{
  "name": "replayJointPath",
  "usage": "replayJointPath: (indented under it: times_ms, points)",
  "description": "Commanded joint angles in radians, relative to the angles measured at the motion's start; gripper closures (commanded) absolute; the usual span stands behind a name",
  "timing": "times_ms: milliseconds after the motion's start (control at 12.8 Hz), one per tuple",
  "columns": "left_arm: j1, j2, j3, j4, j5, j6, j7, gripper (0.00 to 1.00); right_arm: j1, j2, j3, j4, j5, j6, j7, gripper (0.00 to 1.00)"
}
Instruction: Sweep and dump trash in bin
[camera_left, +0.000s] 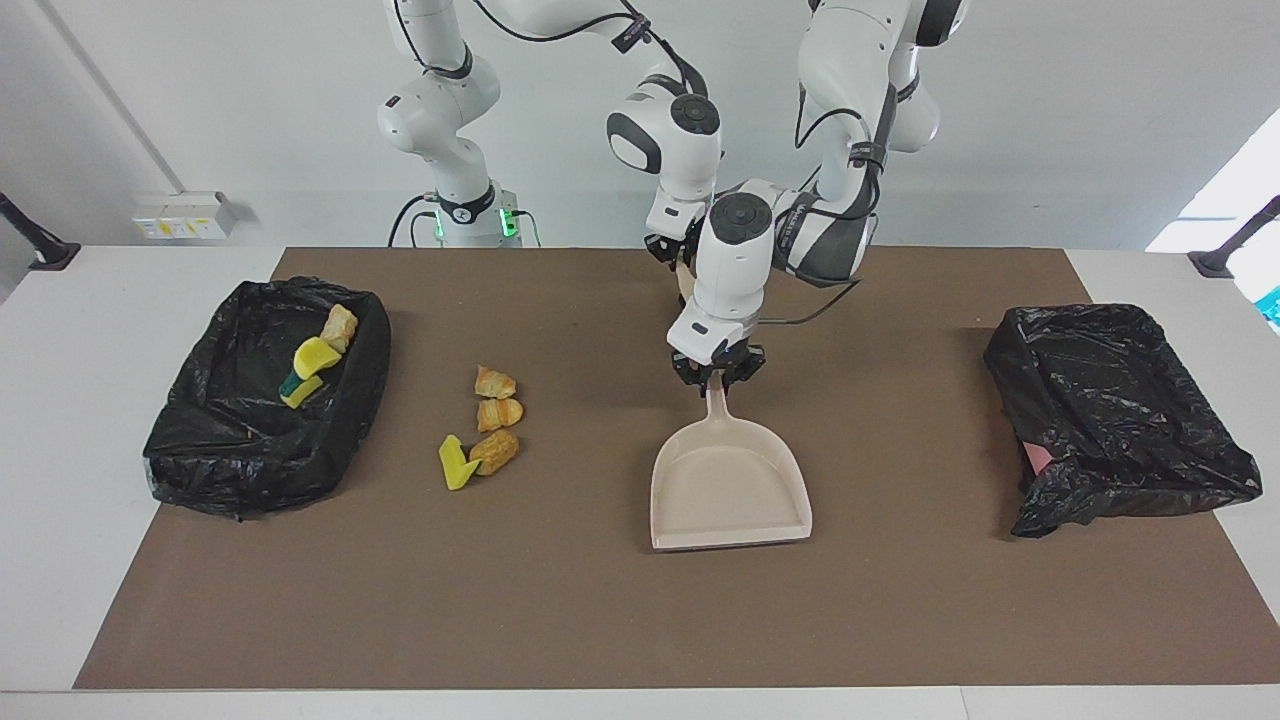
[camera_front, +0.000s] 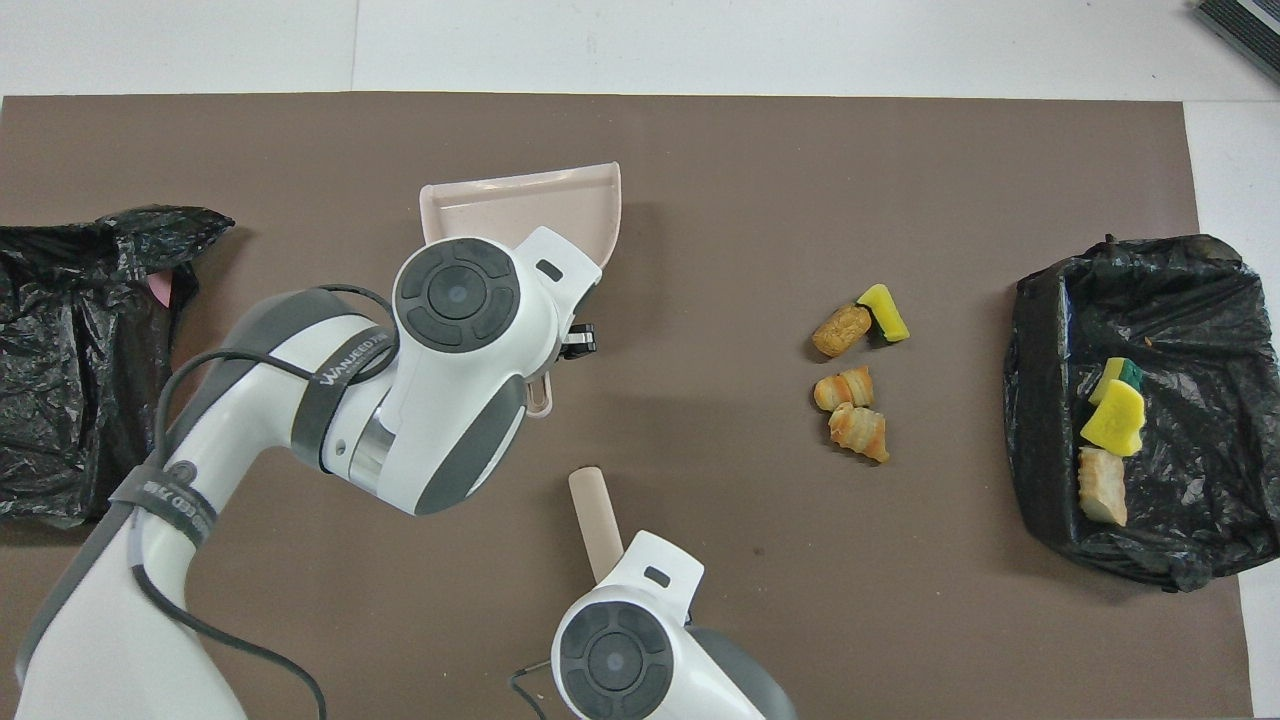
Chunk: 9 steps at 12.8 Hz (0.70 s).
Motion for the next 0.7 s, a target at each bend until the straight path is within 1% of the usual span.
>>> replayJointPath:
  times_ms: [0,156,312,469,625]
  points:
    - [0.003,-0.070,0.049,0.013,0.020,-0.056,0.050,1.00,-0.116,-0.122,0.003,-0.014,0.013,-0.122,-0.046,1.00]
    - [0.049,-0.109,0.052,0.015,0.020,-0.125,0.187,1.00,-0.211,-0.155,0.002,-0.012,-0.004,-0.155,-0.046,1.00]
    - [0.076,-0.141,0.054,0.015,0.020,-0.190,0.331,1.00,-0.314,-0.144,0.002,0.008,-0.048,-0.155,-0.078,1.00]
    - [0.107,-0.155,0.054,0.016,0.022,-0.248,0.566,1.00,-0.431,-0.120,0.002,0.019,-0.099,-0.156,-0.192,1.00]
    - [0.121,-0.158,0.055,0.012,0.022,-0.279,0.711,1.00,-0.547,-0.092,0.003,0.029,-0.220,-0.155,-0.343,1.00]
